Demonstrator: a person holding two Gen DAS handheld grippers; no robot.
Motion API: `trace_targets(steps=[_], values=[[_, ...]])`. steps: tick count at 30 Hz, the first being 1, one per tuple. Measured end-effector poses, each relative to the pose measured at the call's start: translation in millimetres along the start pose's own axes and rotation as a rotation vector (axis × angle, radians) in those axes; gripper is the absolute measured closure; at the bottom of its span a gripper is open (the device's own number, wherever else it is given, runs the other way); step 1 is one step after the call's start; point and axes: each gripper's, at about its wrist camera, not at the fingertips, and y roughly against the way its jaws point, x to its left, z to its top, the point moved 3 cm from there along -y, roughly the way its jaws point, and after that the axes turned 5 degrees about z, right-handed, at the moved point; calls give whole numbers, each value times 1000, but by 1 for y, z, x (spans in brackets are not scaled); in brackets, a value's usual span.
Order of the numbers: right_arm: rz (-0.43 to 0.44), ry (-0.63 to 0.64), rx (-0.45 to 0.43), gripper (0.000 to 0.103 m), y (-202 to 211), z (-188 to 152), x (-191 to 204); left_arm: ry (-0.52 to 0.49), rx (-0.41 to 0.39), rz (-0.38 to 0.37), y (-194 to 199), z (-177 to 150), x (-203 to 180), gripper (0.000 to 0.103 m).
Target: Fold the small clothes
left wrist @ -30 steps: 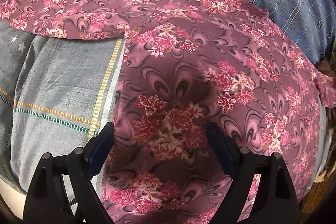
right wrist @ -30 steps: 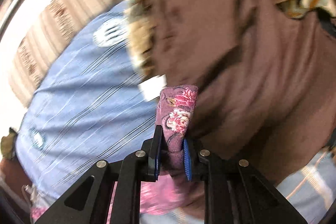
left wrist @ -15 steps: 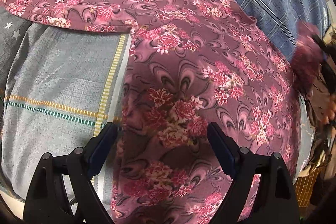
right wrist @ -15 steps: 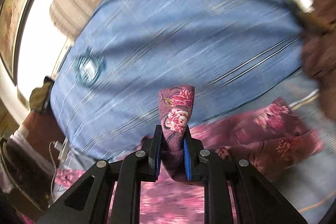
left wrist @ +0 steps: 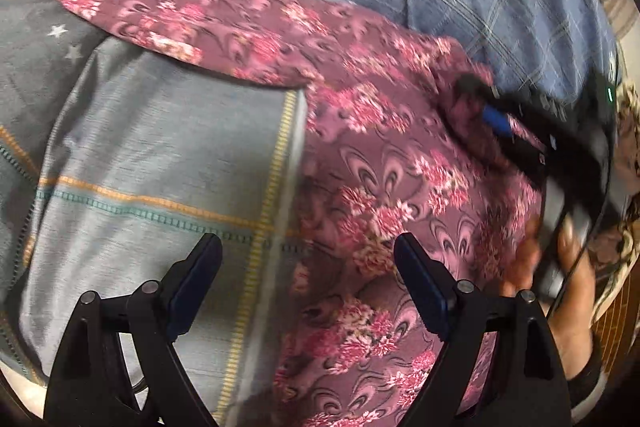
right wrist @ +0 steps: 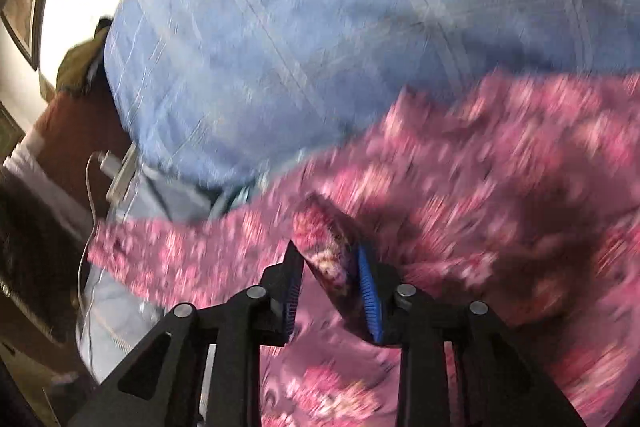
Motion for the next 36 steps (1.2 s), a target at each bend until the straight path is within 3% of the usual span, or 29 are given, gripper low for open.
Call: trace_targets(steps=[4, 5, 6, 11, 13, 15, 19, 23, 26, 31, 34, 36], values=[[99, -48, -26, 68, 47, -12, -18, 5, -5, -14, 1, 14, -9, 15], [108, -63, -52, 62, 66, -15, -28, 7, 0, -33, -1, 19, -17, 15], [99, -68, -72, 56, 80, -18, -35, 10, 5, -55, -3, 24, -26, 15], [-38, -176, -148, 55, 146, -34, -108, -13, 62, -145, -18, 41, -87, 15], [-64, -244, -171, 55, 163, -38, -136, -37, 78, -139, -26, 46, -110, 15], [-68, -324, -200, 54, 176, -39, -161, -47, 96, -82, -38, 52, -124, 15], [-11, -434, -212, 52, 182, -37, -190, 28, 160, -77, -58, 54, -127, 15], [41, -465, -223, 48, 177, -26, -198, 126, 240, -187, -69, 35, -126, 15], [63, -511, -229, 48, 171, -21, -203, 153, 215, -198, -67, 34, -130, 15], [52, -556, -237, 48, 164, -11, -204, 296, 242, -233, -78, 47, -129, 15], [55, -580, -253, 48, 165, -11, -206, 298, 243, -200, -81, 52, -137, 15], [69, -593, -272, 49, 166, -11, -209, 278, 201, -167, -81, 57, -146, 17]])
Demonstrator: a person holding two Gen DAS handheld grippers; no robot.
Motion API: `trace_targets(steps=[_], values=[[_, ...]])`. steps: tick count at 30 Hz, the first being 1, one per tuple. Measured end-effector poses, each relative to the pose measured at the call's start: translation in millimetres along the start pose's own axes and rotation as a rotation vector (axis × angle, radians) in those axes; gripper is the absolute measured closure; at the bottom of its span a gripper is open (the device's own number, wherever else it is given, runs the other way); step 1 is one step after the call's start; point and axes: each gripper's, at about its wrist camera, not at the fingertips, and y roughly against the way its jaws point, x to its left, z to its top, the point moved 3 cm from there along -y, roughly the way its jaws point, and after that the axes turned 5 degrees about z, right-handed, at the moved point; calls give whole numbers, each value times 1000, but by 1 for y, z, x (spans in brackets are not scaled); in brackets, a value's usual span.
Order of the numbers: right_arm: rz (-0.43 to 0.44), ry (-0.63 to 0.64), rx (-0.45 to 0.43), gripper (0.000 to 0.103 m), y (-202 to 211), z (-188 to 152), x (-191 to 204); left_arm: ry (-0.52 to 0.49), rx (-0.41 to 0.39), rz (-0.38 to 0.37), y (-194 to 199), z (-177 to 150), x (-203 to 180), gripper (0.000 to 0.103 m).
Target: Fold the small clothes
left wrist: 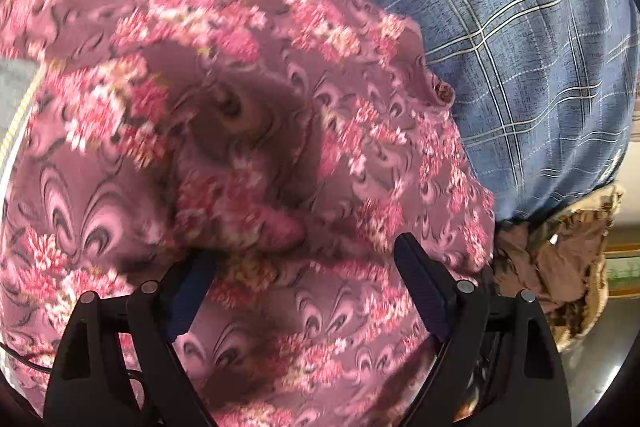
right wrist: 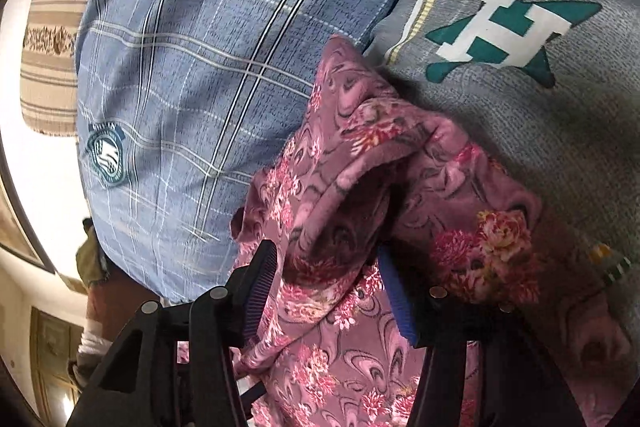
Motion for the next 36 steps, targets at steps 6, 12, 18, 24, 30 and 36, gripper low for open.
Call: trace_targets(steps=[6, 12, 18, 24, 30, 36], values=[[30, 22, 24, 95, -14, 22, 15, -94, -129, 37, 18, 28, -27, 82], [141, 184, -10, 96, 7, 22, 52, -190, -248, 32, 49, 23, -28, 82], [4, 135, 108, 100, 0, -16, -13, -139, -115, 49, 5, -1, 19, 82], [-44, 259, 132, 88, 37, -29, 11, -154, -180, -42, 56, -11, 31, 78], [-60, 488, -75, 53, 56, -4, 68, -168, -289, -41, 81, 7, 9, 45], [-251, 413, -61, 53, 22, 42, 35, -193, -268, 137, 52, 50, 8, 45]])
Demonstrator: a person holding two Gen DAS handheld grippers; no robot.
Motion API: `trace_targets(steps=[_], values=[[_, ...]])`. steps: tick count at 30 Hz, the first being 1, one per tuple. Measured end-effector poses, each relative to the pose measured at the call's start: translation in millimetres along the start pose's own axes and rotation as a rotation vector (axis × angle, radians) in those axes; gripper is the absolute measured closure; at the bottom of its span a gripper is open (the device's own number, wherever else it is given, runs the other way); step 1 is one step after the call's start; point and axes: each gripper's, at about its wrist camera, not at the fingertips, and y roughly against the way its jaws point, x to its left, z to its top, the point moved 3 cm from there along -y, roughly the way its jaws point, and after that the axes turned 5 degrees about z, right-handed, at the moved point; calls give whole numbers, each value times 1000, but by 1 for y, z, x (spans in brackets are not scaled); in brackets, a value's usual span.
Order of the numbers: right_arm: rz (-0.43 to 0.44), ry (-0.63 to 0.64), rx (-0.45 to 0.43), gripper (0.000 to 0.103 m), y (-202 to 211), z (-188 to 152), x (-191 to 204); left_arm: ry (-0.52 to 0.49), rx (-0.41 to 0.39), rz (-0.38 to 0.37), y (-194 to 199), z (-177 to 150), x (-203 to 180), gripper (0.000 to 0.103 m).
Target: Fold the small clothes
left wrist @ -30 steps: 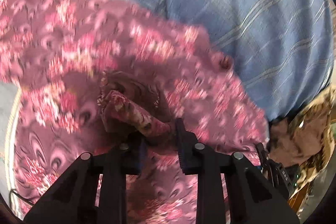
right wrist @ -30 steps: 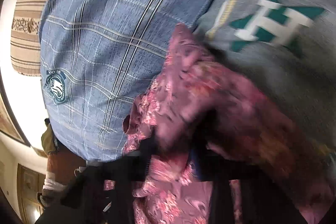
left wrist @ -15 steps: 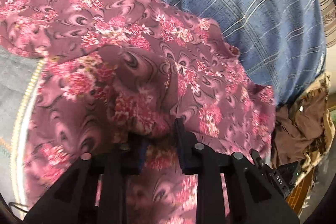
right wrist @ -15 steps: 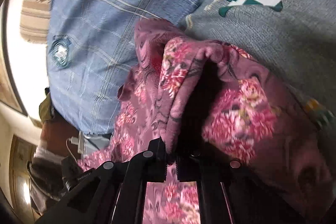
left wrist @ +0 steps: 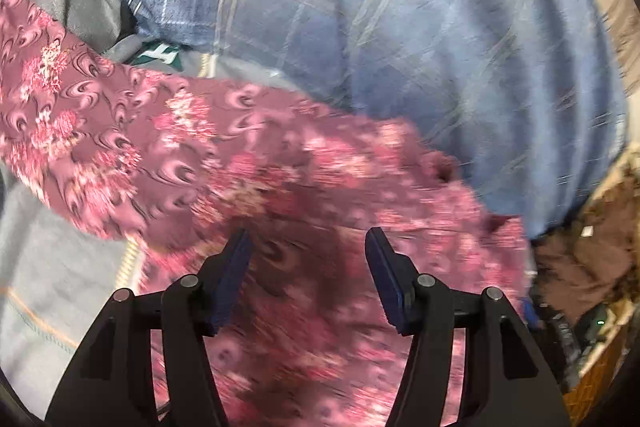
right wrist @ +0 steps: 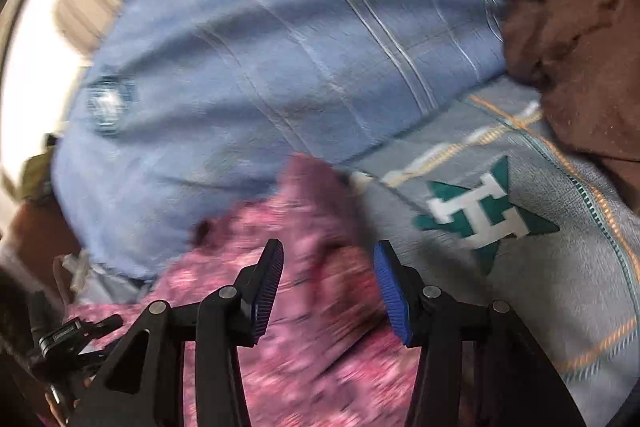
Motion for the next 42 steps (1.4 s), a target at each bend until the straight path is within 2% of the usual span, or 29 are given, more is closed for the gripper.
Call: trace_targets(steps=[4, 6, 8, 10, 12, 13, 14, 16, 18, 19, 20, 21, 23, 25, 27, 29, 32, 34, 36, 38, 39, 41, 42], values=[[20, -25, 14, 53, 0, -3, -14, 0, 94, -1, -25, 4, 13, 45], [29, -36, 13, 53, 6, -8, -16, -27, 180, -11, -36, -1, 13, 45], [76, -70, 15, 53, 18, -17, -18, -45, 237, -39, -39, -11, 12, 44], [118, -92, 8, 53, 27, -25, -15, -80, 260, -78, -38, -24, 9, 40], [169, -114, 18, 52, 40, -37, -16, -71, 248, -116, -34, -30, 10, 34], [181, -120, 28, 51, 40, -41, -15, -43, 247, -142, -33, -30, 10, 29], [192, -126, 53, 48, 36, -45, -12, 6, 252, -173, -34, -29, 12, 28], [193, -145, 111, 48, 19, -50, -10, 76, 258, -225, -36, -28, 14, 30], [204, -175, 110, 49, 4, -46, -9, 123, 262, -286, -36, -23, 11, 61], [204, -186, 94, 52, -1, -42, -9, 124, 262, -303, -36, -19, 8, 92], [200, -201, 82, 66, -8, -35, -9, 120, 259, -314, -34, -13, 3, 95], [190, -221, 88, 100, -15, -27, -10, 123, 240, -307, -29, -7, -1, 95], [212, -280, 59, 97, -16, -10, -10, 110, 174, -316, -9, 6, -9, 96], [320, -293, -42, 97, 6, 12, 2, 108, 62, -340, 21, 18, -14, 96], [379, -258, -119, 97, 29, 25, 14, 72, -13, -309, 40, 21, -14, 96], [357, -253, -100, 97, 28, 19, 10, 67, -1, -294, 36, 12, -8, 96], [263, -259, -6, 97, 12, -12, -13, 63, 53, -240, 10, -12, 5, 96], [222, -306, 14, 97, 4, -30, -34, 75, 109, -177, -13, -27, 15, 96], [183, -328, 23, 101, -3, -40, -49, 110, 153, -161, -31, -35, 24, 96], [199, -319, 39, 99, 2, -43, -48, 111, 158, -180, -29, -39, 28, 95], [192, -302, 41, 91, 8, -43, -45, 103, 153, -191, -24, -40, 29, 94], [161, -260, 38, 90, 28, -45, -39, 81, 102, -193, -3, -43, 37, 92], [148, -229, 7, 90, 42, -45, -36, 79, 76, -198, 5, -43, 39, 92]])
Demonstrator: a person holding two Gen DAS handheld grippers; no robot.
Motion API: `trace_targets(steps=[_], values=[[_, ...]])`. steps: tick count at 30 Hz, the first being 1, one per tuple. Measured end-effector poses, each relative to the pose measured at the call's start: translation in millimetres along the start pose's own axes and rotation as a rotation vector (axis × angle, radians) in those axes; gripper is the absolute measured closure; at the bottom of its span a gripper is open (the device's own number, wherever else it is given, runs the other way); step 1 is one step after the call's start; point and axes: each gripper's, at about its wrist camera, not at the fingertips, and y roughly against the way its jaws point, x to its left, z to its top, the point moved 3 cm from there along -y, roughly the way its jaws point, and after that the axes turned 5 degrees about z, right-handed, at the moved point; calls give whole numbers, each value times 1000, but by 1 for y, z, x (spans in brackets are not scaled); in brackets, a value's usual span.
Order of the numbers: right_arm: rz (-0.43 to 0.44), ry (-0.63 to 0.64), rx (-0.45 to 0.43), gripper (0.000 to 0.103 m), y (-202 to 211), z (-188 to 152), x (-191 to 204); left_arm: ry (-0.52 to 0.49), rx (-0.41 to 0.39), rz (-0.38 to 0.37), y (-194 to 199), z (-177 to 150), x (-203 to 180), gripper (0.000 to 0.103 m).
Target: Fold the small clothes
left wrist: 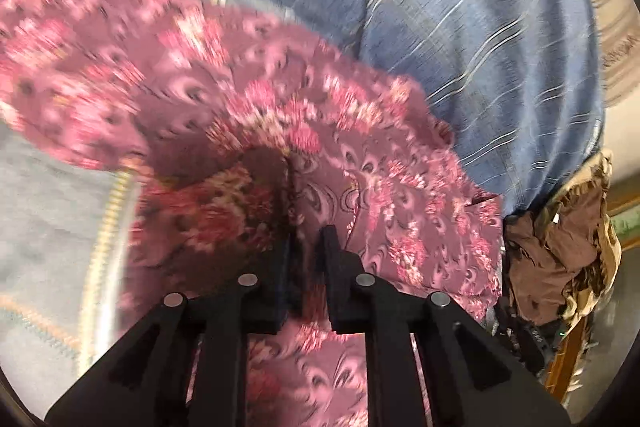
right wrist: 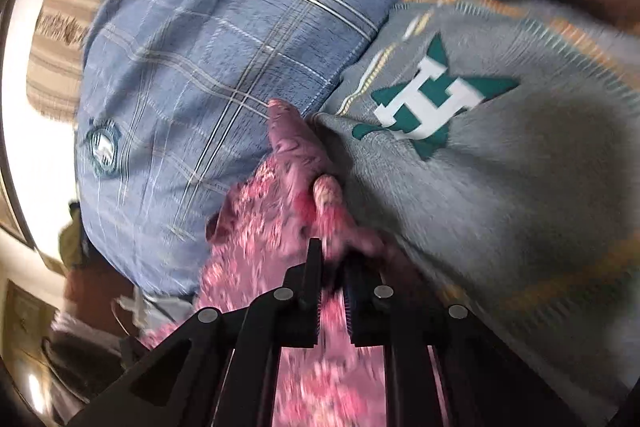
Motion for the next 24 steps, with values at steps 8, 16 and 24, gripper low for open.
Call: trace_targets(steps=[8, 16, 24], values=[[23, 280, -39, 80, -23, 22, 61, -151, -70, 50, -1, 8, -56, 54], [-111, 252, -12, 88, -58, 11, 10, -197, -33, 141, -47, 2, -53, 51], [-171, 310, -17, 83, -64, 11, 22, -149, 0, 120, -23, 7, -40, 50]])
